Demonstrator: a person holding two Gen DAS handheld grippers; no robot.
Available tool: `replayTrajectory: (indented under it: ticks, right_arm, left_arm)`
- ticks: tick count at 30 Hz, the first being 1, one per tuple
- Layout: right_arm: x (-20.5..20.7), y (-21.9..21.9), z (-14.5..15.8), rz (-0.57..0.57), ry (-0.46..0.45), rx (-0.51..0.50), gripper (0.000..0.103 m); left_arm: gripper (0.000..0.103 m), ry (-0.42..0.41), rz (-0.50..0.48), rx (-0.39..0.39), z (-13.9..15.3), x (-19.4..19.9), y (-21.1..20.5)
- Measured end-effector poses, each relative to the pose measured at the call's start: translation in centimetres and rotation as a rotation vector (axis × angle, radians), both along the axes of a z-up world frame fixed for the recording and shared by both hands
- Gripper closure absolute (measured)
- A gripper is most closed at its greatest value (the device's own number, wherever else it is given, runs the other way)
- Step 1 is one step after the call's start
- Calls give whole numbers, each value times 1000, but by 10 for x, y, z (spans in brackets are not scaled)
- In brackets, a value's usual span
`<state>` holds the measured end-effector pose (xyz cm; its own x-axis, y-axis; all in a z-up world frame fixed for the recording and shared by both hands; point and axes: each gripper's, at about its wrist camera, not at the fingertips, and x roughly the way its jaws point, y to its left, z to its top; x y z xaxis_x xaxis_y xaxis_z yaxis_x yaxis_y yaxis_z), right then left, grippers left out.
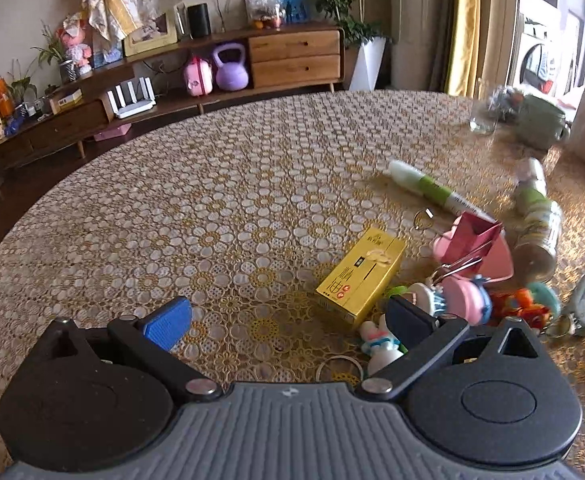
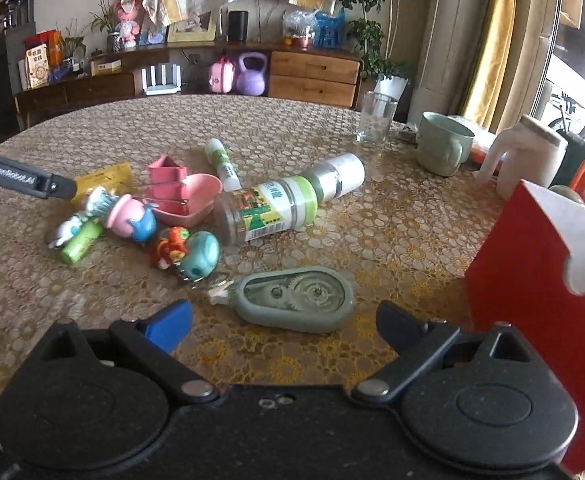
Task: Organize rigid objects
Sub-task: 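Grasp the yellow box with the left tool while the right tool grasps the tape roller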
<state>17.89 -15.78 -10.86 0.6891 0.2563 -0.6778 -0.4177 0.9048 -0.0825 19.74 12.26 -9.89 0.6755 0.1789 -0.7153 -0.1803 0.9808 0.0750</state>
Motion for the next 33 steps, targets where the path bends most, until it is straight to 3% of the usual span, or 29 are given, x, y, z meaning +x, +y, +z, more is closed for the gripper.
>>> replayTrajectory:
  ticks: [20, 25, 27, 30, 33]
  right_arm:
    - [52, -3, -18, -129, 116, 110, 10]
    - [58, -1, -22, -188, 169, 142, 12]
    - [55, 0, -21, -185, 171, 134, 16]
    - [51, -1, -21, -166, 174, 132, 23]
    - [46, -3, -19, -153, 181, 131, 24]
  left_arm:
    - [2, 16, -24, -76, -17, 39, 2]
    - [17, 24, -29, -105, -16, 47, 2]
    - [33, 36, -42, -119, -17, 53, 1]
    - [42, 49, -55, -120, -19, 57, -4]
    - [53, 56, -69, -124, -21, 58, -7]
